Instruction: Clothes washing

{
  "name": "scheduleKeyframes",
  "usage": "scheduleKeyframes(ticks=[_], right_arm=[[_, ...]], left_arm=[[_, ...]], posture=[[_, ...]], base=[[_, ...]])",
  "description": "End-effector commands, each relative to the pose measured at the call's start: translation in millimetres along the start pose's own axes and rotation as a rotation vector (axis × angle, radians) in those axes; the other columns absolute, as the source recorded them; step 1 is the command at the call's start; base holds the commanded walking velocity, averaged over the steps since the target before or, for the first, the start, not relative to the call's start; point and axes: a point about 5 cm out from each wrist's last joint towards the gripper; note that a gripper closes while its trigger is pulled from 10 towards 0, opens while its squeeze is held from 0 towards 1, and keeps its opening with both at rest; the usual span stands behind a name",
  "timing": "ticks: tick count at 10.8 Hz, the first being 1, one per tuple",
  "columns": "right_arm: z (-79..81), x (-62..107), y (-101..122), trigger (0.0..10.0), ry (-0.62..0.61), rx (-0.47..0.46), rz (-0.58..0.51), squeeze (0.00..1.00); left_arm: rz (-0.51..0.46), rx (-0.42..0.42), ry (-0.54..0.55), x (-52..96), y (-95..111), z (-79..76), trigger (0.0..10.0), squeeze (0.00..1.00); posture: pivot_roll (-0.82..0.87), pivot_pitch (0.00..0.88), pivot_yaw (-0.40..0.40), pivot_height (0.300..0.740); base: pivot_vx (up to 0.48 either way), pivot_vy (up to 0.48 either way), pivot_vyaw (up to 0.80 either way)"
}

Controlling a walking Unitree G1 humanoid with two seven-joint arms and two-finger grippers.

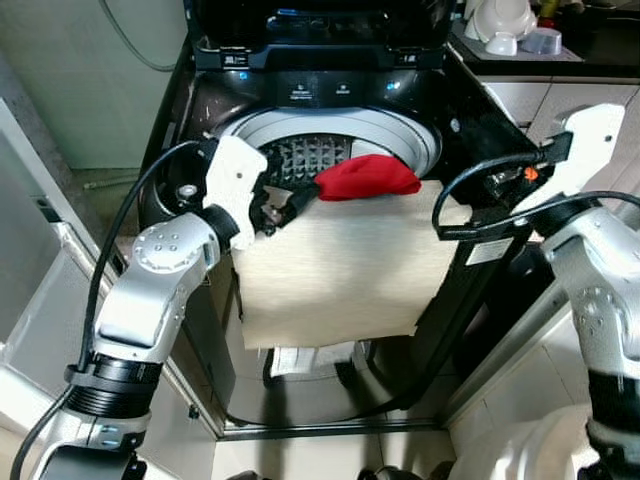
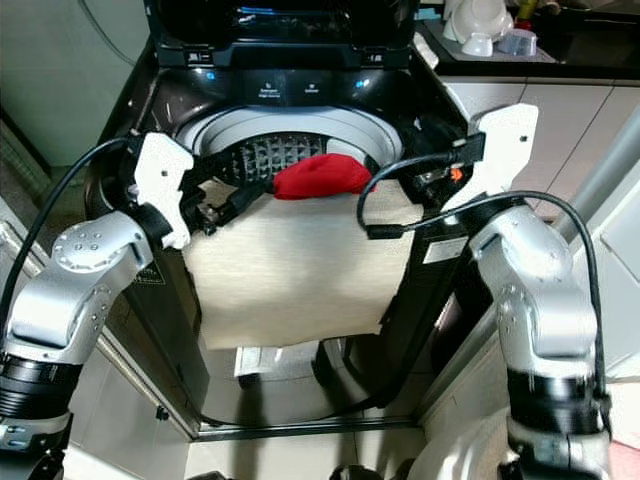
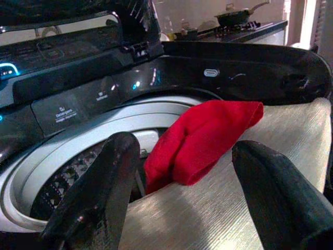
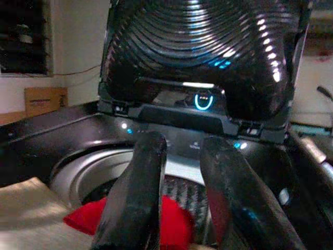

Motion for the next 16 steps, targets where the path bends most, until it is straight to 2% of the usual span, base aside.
scheduleKeyframes(ticks=[1, 2, 3, 5, 6, 7, 8, 10, 12, 13, 14, 15, 16], right_arm=[[11.7, 0.0, -4, 10.0, 0.052, -0.018, 0.032, 0.00], [26.0, -5.3, -12, 10.0, 0.175, -0.024, 0.100, 0.00], [33.4, -19.0, -22, 10.0, 0.243, -0.028, 0.168, 0.00], [39.3, -36.7, -27, 10.0, 0.347, -0.059, 0.206, 0.00], [41.1, -50.0, -33, 10.0, 0.451, -0.078, 0.261, 0.00], [33.1, -68.4, -45, 10.0, 0.482, -0.034, 0.402, 0.00], [27.1, -79.4, -50, 10.0, 0.437, 0.027, 0.475, 0.00], [20.5, -95.0, -53, 10.0, 0.377, 0.143, 0.543, 0.00], [16.8, -105.9, -55, 10.0, 0.323, 0.254, 0.570, 0.00], [15.9, -111.4, -53, 10.0, 0.267, 0.340, 0.536, 0.00], [14.9, -114.2, -51, 10.0, 0.226, 0.357, 0.512, 0.00], [10.4, -125.4, -35, 10.0, 0.021, 0.355, 0.329, 0.00], [8.7, -127.2, -30, 10.0, -0.029, 0.358, 0.282, 0.00]], left_arm=[[0.016, -0.024, 0.019, 3.3, -4, 4.8, 10.0, 0.00], [-0.003, -0.002, 0.005, 5.2, 1, 5.9, 10.0, 0.00], [0.005, -0.026, -0.035, 10.4, 2, 6.2, 10.0, 0.00], [0.024, -0.048, -0.099, 17.9, 5, 5.3, 10.0, 0.00], [0.051, -0.074, -0.164, 24.8, 6, 3.3, 10.0, 0.00], [0.088, -0.087, -0.223, 31.5, 6, 0.5, 10.0, 0.00], [0.104, -0.084, -0.249, 34.5, 7, -1.6, 10.0, 0.00], [0.121, -0.081, -0.295, 38.8, 9, -5.6, 10.0, 0.00], [0.127, -0.082, -0.296, 40.4, 9, -5.2, 10.0, 0.00], [0.130, -0.083, -0.297, 40.7, 9, -5.7, 10.0, 0.00], [0.131, -0.084, -0.297, 40.7, 9, -6.1, 10.0, 0.00], [0.130, -0.084, -0.286, 40.5, 7, -6.2, 10.0, 0.00], [0.129, -0.087, -0.278, 40.3, 7, -5.8, 10.0, 0.00]], posture=[[-0.16, 0.000, 0.009, 0.740], [-0.16, 0.000, 0.002, 0.740], [-0.16, 0.000, -0.007, 0.740], [-0.14, 0.000, -0.012, 0.740], [-0.14, 0.000, -0.014, 0.740], [-0.13, 0.000, -0.021, 0.740], [-0.12, 0.000, -0.024, 0.740], [-0.12, 0.000, -0.031, 0.740], [-0.12, 0.000, -0.032, 0.740], [-0.12, 0.000, -0.034, 0.740], [-0.12, 0.000, -0.034, 0.740], [-0.12, 0.000, -0.039, 0.740], [-0.12, 0.000, -0.041, 0.740]], base=[[0.000, 0.000, 0.00], [0.000, 0.000, 0.00], [0.000, 0.000, 0.00], [0.000, 0.000, 0.00], [0.000, 0.000, 0.00], [0.000, 0.000, 0.00], [0.000, 0.000, 0.00], [0.000, 0.000, 0.00], [0.000, 0.000, 0.00], [0.000, 0.000, 0.00], [0.000, 0.000, 0.00], [0.000, 0.000, 0.00], [0.000, 0.000, 0.00]])
Point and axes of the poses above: a point about 5 cm out from each wrist's last joint towards the gripper, its own x axis pointing back from the gripper into the wrist, its own y axis along the axis of the wrist's last joint, z = x × y, and after that the axes turned 11 degrees about x, right-handed
